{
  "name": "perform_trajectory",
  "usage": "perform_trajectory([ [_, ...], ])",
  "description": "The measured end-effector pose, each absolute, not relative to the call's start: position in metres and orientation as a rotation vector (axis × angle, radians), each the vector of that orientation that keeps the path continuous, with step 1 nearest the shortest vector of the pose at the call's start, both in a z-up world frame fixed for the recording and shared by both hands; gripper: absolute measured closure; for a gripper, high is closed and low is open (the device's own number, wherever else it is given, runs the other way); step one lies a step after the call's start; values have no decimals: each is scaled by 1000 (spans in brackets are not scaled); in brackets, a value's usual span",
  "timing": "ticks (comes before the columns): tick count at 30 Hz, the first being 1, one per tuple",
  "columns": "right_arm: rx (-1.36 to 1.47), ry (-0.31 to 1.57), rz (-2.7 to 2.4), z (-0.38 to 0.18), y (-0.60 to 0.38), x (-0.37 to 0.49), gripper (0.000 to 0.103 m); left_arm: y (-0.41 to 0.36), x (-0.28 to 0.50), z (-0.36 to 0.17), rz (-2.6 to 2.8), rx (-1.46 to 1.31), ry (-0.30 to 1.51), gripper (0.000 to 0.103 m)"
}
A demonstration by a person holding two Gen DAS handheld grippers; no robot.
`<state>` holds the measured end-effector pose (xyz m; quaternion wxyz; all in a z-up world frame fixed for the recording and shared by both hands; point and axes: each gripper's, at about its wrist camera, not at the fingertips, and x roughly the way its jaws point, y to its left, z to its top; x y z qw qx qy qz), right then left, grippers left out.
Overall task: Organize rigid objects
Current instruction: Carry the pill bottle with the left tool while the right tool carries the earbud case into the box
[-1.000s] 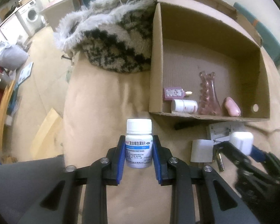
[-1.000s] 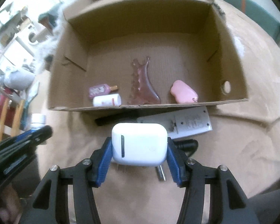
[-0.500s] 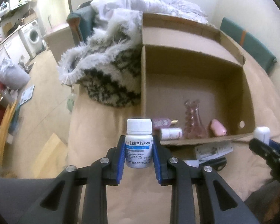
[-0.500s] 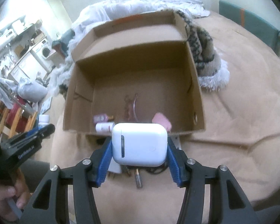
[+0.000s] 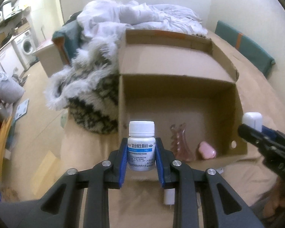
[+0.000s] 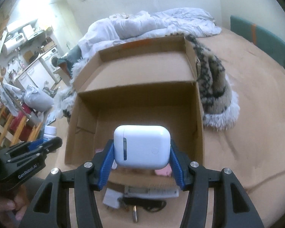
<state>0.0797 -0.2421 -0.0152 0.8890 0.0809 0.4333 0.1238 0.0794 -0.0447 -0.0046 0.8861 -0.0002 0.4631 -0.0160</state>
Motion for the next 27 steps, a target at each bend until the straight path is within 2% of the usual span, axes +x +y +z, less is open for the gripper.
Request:
perform_trajectory([
  [12, 210, 960, 258, -36, -243, 130, 45, -82, 135, -21, -53, 111, 967, 79],
  [27, 235, 1129, 257, -83, -228, 152, 45, -84, 150, -74, -80, 78, 1100, 79],
])
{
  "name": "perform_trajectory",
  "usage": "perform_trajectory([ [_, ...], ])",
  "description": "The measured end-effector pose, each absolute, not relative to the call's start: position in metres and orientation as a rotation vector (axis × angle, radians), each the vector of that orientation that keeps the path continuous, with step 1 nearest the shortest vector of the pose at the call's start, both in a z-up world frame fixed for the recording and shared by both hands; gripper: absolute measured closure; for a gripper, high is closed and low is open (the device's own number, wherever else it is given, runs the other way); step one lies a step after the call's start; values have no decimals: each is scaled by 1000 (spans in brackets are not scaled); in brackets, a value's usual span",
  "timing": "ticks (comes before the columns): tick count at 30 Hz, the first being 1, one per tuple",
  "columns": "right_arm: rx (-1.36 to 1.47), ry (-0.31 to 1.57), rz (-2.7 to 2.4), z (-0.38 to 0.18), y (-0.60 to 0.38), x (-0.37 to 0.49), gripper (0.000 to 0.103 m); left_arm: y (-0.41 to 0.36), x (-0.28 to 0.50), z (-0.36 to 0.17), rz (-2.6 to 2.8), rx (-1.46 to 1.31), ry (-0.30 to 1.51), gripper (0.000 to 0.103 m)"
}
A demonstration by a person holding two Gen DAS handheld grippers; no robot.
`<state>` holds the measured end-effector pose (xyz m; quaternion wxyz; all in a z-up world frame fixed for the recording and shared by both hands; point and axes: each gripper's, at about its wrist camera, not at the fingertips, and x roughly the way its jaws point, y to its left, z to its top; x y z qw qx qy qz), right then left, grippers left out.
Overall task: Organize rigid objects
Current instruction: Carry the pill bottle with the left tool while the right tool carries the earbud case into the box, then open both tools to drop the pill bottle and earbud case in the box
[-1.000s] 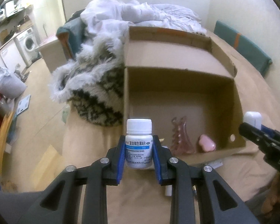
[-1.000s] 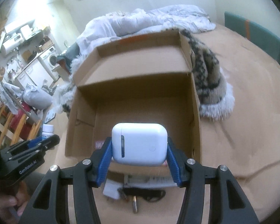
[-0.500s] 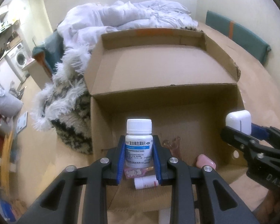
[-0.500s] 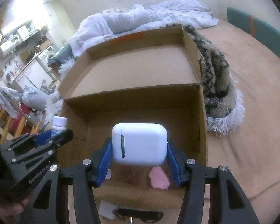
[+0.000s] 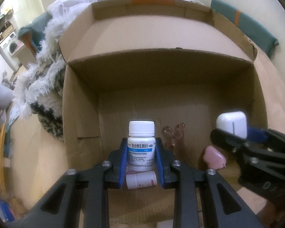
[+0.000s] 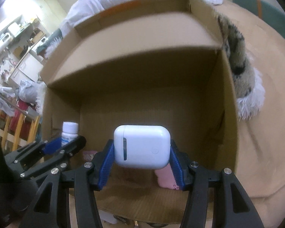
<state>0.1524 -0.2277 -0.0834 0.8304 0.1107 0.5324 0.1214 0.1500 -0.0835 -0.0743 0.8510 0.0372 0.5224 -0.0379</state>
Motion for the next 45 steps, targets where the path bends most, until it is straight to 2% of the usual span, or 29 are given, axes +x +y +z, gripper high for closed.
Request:
perform_trajectory([
  [7, 258, 1194, 230, -100, -228, 155, 45, -87, 148, -88, -84, 111, 1139, 79],
  [9, 279, 1213, 231, -104, -230, 156, 50, -86, 148, -89, -77, 104, 1143, 79],
  [10, 290, 1221, 234, -106, -230, 156, 55, -85, 148, -89, -74, 98, 1140, 79],
  [19, 294, 1228, 236, -107, -230, 155, 54, -85, 146, -92, -70, 112, 1148, 79],
  [21, 298, 1217, 231, -104, -233, 155, 51, -86, 146, -92, -70, 119, 1148, 79],
  [22, 309, 1212, 234, -104, -235, 155, 45, -87, 145, -92, -70, 120, 1150, 79],
  [26, 376, 1166, 254, -97, -241, 154, 31, -90, 142, -93, -66, 117, 1155, 79],
  [28, 395, 1136, 260, -91, -245, 153, 14, -90, 141, -92, -70, 113, 1150, 79],
  [30, 416, 1118, 265, -87, -249, 152, 2, -93, 139, -90, -71, 114, 1142, 79],
  [31, 426, 1108, 266, -85, -251, 152, 2, -94, 138, -89, -73, 117, 1139, 78],
  [32, 428, 1104, 265, -85, -252, 151, 2, -94, 138, -88, -73, 120, 1138, 76],
  [36, 420, 1096, 257, -81, -253, 152, 2, -95, 135, -78, -59, 101, 1103, 37],
  [38, 428, 1089, 252, -80, -254, 151, 2, -95, 132, -68, -57, 85, 1054, 30],
  [45, 443, 1081, 236, -75, -259, 153, 2, -99, 128, -58, -54, 116, 1021, 30],
])
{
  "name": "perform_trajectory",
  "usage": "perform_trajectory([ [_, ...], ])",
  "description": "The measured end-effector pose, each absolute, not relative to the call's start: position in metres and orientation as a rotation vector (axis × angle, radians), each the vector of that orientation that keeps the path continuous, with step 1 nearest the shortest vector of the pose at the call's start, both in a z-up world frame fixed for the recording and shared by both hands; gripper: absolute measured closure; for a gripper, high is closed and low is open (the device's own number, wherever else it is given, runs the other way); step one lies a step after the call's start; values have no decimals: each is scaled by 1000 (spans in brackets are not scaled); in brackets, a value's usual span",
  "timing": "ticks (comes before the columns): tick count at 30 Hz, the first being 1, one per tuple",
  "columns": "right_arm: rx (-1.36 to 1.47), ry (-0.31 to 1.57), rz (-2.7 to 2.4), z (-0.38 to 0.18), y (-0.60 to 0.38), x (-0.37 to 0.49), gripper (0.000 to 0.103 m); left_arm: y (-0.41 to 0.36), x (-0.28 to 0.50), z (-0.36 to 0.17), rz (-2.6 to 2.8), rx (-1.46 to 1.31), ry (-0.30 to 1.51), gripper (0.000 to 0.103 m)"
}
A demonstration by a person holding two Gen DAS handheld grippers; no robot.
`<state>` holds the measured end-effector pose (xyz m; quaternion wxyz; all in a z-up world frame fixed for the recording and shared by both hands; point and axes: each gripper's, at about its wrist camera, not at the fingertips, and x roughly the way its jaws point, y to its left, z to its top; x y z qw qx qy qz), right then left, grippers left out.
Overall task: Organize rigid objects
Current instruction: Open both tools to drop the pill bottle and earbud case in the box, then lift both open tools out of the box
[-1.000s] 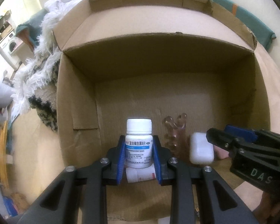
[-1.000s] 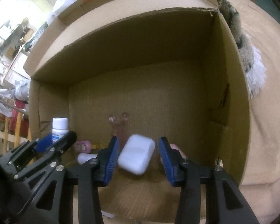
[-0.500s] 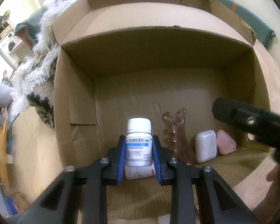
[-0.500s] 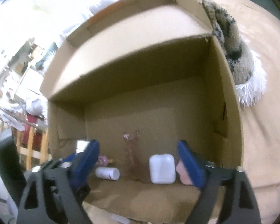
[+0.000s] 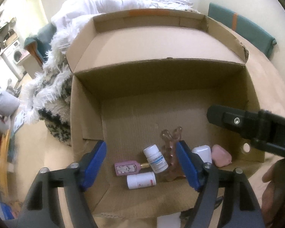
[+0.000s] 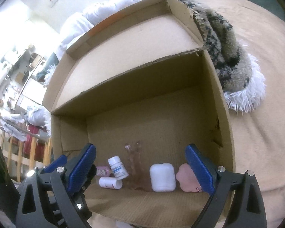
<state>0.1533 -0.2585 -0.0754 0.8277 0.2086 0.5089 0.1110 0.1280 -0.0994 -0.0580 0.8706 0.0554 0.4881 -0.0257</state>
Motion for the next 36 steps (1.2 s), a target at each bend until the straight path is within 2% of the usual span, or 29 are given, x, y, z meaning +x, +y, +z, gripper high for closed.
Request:
perform_trajectory([
  [13, 478, 1063, 235, -68, -259, 147, 2, -80, 125, -47, -29, 78, 1004, 30],
  [36, 509, 1082, 207, -67, -270, 57, 2, -21, 63, -35, 29, -61, 1006, 30],
])
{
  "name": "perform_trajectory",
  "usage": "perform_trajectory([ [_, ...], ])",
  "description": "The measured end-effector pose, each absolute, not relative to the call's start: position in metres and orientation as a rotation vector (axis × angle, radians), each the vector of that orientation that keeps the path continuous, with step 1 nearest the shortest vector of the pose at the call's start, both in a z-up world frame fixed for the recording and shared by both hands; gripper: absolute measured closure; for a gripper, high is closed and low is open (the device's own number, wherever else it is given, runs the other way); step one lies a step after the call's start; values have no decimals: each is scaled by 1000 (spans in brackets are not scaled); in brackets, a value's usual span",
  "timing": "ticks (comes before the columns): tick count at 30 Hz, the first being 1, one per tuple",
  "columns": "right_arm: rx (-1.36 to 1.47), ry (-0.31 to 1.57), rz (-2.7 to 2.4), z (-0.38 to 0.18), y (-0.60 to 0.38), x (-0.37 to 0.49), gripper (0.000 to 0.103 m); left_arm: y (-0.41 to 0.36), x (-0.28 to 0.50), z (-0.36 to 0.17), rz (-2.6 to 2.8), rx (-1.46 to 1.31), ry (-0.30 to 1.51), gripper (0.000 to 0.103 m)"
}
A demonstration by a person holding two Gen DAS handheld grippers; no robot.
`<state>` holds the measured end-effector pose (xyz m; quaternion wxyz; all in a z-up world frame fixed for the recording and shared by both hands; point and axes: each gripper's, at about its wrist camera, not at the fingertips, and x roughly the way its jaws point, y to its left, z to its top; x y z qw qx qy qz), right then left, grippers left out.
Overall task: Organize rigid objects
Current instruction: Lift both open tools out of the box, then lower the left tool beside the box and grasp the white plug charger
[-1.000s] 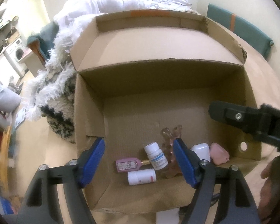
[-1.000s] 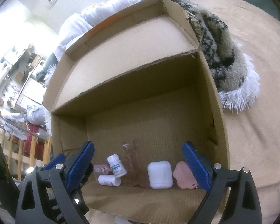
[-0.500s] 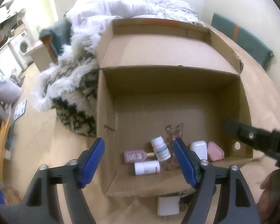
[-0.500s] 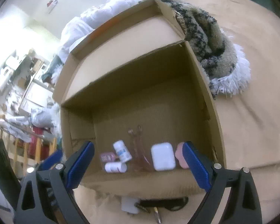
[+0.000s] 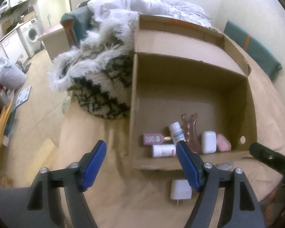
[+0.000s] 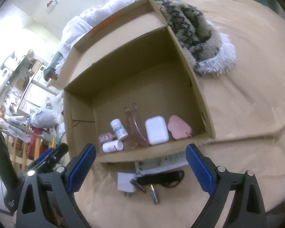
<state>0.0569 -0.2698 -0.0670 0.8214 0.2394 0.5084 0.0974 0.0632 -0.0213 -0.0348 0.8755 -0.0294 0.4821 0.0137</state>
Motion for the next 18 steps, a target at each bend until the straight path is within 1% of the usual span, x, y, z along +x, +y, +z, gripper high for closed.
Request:
perform_trajectory([
  [5, 526, 1094, 190, -72, -277, 46, 2, -1, 51, -41, 64, -97, 1029, 30],
  [12, 556, 1096, 181, -76, -286, 40, 2, 29, 47, -65, 160, -141, 1107, 30],
  [15, 562, 1125, 180, -83, -284, 43, 2, 27, 46, -76, 136, -161, 1149, 30],
  [18, 568, 1154, 176, -89, -281, 46, 2, 6, 45, -88, 56, -144, 1189, 30],
])
